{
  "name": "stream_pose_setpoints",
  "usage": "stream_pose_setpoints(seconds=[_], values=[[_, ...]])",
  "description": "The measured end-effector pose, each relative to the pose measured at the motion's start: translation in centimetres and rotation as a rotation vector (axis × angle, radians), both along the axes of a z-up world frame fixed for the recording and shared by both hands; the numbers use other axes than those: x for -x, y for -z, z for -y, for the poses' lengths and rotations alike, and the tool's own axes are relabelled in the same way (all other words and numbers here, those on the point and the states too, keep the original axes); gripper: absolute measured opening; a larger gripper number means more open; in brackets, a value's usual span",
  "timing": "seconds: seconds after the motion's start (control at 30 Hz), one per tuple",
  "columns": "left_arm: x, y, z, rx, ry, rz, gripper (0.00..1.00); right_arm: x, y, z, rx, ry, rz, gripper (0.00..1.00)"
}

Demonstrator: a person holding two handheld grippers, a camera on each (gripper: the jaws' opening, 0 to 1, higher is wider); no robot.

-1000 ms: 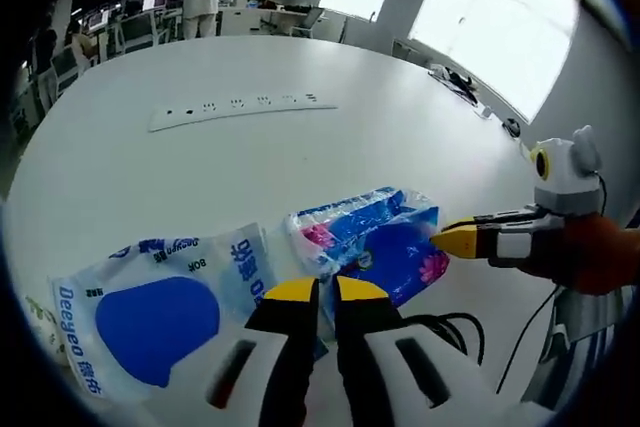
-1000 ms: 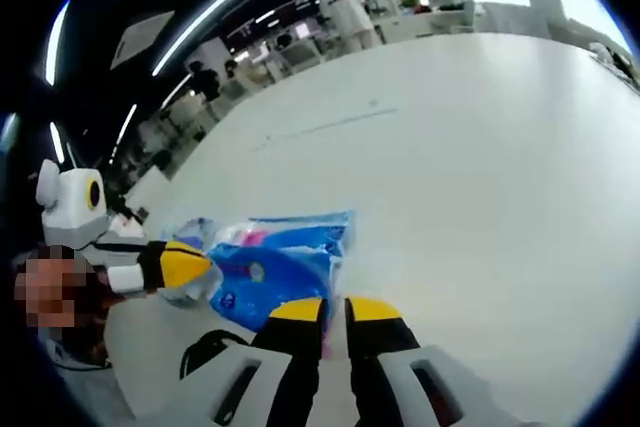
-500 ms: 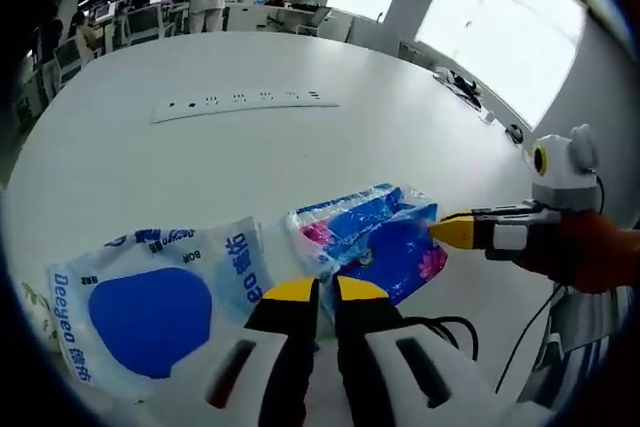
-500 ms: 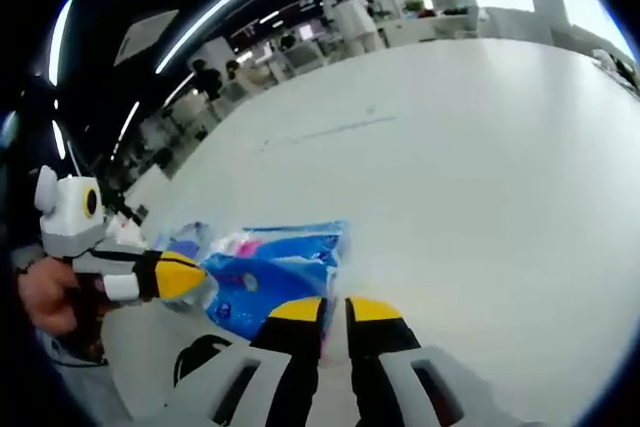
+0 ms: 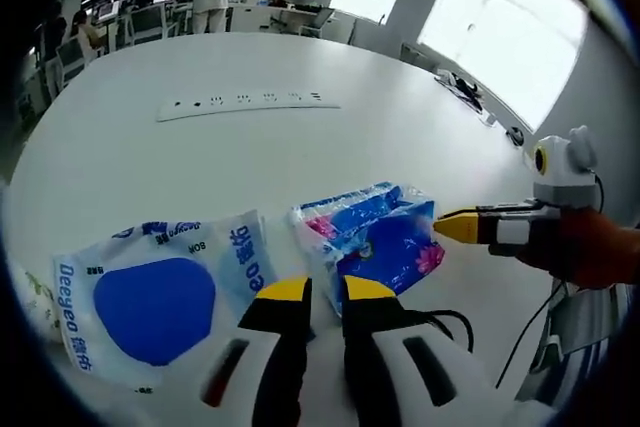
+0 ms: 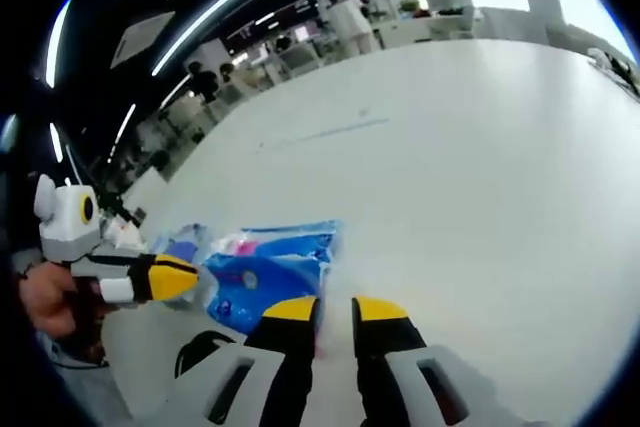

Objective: Arrange the tabletop items into an orderly group along one side of the table until the central work area is clear of visible clutter.

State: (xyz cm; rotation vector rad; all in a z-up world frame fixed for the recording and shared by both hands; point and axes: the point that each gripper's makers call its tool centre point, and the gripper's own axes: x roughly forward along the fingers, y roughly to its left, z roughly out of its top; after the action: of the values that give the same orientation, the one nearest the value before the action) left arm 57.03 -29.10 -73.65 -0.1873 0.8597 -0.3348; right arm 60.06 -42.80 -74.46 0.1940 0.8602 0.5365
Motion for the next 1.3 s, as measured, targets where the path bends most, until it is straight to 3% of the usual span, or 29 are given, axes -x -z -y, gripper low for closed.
stream_pose_setpoints(seconds=[0.23,0.77,1.3], values=[[1.2,-0.8,-0.3,-0.002,-0.008,0.015,0.09,1.0,-0.5,0.4,-0.01,0.008,0.007,0.12],[4.6,-0.3,-0.2,-0.005,0.006,-0.003,0.13,4.4,-0.2,0.3,-0.034,-0.007,-0.011,0.16],[5.9,0.0,0.4,-0.008,0.017,-0.005,0.16,6.5,0.5,-0.5,-0.052,-0.044,-0.025,0.18]])
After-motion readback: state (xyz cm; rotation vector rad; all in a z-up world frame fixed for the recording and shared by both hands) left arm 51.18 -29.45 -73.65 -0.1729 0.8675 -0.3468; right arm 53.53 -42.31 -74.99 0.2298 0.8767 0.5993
